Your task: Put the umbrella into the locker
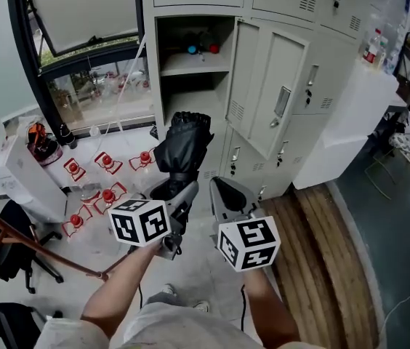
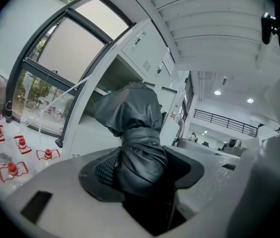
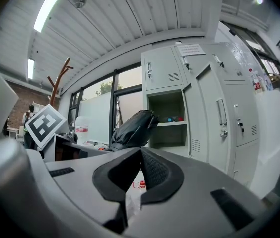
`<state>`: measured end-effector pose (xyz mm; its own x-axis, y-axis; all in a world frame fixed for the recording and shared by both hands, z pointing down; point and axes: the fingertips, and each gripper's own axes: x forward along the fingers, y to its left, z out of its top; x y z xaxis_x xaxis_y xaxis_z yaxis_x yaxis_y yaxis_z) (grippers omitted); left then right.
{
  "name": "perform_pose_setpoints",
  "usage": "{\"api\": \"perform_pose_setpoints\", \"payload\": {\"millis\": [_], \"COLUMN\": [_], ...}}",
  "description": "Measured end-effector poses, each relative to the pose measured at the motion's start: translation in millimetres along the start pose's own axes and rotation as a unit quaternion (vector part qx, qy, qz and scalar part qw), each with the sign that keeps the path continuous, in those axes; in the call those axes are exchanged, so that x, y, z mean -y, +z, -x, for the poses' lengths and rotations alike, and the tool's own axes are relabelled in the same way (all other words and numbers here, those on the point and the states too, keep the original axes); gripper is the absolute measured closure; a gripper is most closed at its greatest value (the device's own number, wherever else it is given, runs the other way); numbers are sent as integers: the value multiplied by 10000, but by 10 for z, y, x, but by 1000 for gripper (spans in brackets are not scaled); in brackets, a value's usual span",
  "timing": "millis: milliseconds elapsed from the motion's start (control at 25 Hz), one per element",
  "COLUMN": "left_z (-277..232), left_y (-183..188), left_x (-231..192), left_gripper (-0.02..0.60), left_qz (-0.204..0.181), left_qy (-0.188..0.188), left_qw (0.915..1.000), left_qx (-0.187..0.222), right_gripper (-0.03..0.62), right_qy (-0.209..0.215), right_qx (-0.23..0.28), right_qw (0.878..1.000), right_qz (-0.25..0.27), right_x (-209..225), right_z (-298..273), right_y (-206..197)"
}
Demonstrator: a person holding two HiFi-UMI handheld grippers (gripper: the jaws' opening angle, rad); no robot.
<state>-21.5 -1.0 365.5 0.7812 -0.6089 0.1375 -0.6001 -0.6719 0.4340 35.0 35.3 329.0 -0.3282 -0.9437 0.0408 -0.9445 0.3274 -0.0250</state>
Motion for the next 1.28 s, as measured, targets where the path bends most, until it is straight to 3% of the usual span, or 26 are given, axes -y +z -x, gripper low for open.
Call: {"api": "perform_pose_setpoints", "payload": {"millis": [560,920,1280], "left_z": [-696,-1304,-1623], "left_y": [135,430,604], "left_x": [-544,-1019,-1438], "left_gripper": [337,337,337], "left_qz": [100,0,-112], "left_qy": [-56,-227,-413], "left_qw": [9999,9989,9959], "left_qx": [-96,-398,-791], "right_gripper": [591,591,591], "right_qy": [-102,-245,-306], "right_qx": [-148,-198,-187], "right_qw": [9993,9987,9977], "right_qz": [328,388,584], "right_x": [413,747,758], "right_z": [-706,-1521,-2158], "right_y": [-60,74,252]}}
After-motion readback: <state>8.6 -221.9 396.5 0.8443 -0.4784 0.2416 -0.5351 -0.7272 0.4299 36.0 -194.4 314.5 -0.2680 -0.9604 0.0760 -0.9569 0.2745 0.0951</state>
